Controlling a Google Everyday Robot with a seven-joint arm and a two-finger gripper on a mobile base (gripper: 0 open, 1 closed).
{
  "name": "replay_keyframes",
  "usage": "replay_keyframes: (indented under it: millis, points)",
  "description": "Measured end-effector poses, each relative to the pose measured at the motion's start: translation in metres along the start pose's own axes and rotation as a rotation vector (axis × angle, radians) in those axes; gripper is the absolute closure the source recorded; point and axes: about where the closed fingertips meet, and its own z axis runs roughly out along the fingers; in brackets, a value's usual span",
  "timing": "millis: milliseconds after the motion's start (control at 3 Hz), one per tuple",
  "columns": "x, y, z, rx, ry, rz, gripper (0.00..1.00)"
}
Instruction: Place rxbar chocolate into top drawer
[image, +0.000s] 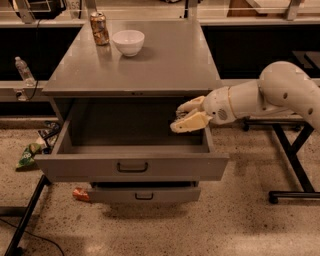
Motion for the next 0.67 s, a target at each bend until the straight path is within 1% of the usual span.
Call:
replay_keyframes:
  millis: [333, 667]
  points:
    - [0.000, -0.010, 0.025, 0.060, 0.069, 0.002, 1.00]
    - [-0.005, -0.022, 0.052, 0.074, 0.092, -0.001, 0.87]
